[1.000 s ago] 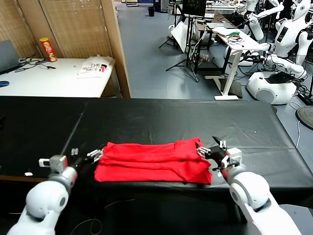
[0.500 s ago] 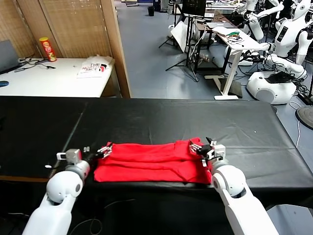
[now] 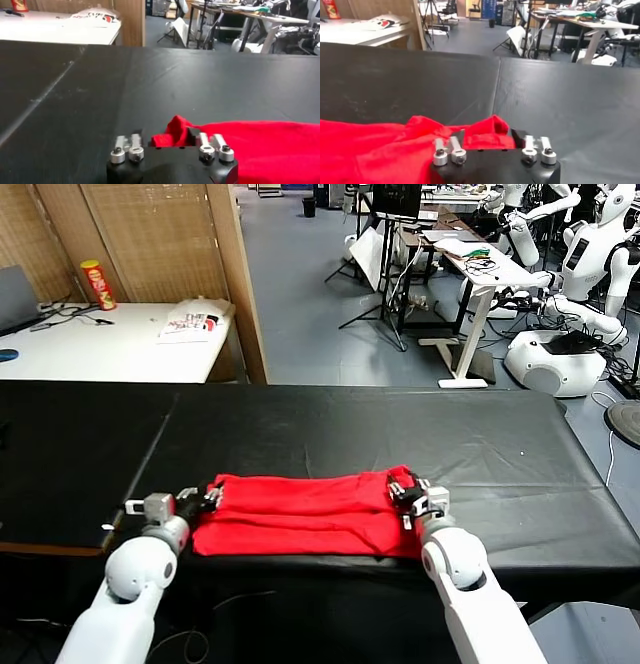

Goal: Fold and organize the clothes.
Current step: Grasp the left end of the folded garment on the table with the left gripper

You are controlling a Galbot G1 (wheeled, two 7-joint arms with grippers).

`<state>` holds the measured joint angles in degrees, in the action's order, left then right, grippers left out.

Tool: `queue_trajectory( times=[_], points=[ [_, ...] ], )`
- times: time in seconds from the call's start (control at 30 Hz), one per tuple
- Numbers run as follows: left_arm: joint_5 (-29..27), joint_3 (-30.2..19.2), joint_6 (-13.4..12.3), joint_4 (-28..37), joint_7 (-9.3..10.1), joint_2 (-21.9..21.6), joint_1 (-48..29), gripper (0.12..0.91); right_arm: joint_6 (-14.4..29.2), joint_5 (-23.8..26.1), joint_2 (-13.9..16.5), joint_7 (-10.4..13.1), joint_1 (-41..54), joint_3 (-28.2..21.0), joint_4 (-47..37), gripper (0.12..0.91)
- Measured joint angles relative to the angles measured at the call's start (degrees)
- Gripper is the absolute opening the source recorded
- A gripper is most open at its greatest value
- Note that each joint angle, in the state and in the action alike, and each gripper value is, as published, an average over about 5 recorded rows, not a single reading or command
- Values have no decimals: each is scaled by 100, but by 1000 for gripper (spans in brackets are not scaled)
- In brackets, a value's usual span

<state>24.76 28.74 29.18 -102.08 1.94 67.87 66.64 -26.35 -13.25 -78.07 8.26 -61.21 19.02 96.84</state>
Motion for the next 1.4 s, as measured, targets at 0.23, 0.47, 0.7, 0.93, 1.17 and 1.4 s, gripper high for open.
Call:
queue_trajectory(
  times=[0.23, 0.47, 0.7, 0.93, 1.17, 1.4],
  points=[
    [-531, -48, -324, -37, 16, 161, 48, 126, 125, 138, -154, 49, -110, 34, 27, 145],
    [-587, 22, -320, -57, -32, 177, 61, 178, 77, 116, -93, -107, -219, 121, 197, 318],
    [-312, 173, -286, -43, 37, 55, 36, 537, 34, -62, 101, -208, -460, 296, 646, 690],
    [492, 510, -113, -281, 165, -50, 248, 785, 28, -251, 336, -220, -835, 521, 1309, 797],
    [1296, 888, -108, -637, 267, 84, 718, 798, 15, -281, 368, -206, -1143, 607, 1829, 798],
    [1287, 974, -198, -791, 227, 246, 1042, 798, 3, -274, 357, -210, -1239, 642, 2004, 798]
  ],
)
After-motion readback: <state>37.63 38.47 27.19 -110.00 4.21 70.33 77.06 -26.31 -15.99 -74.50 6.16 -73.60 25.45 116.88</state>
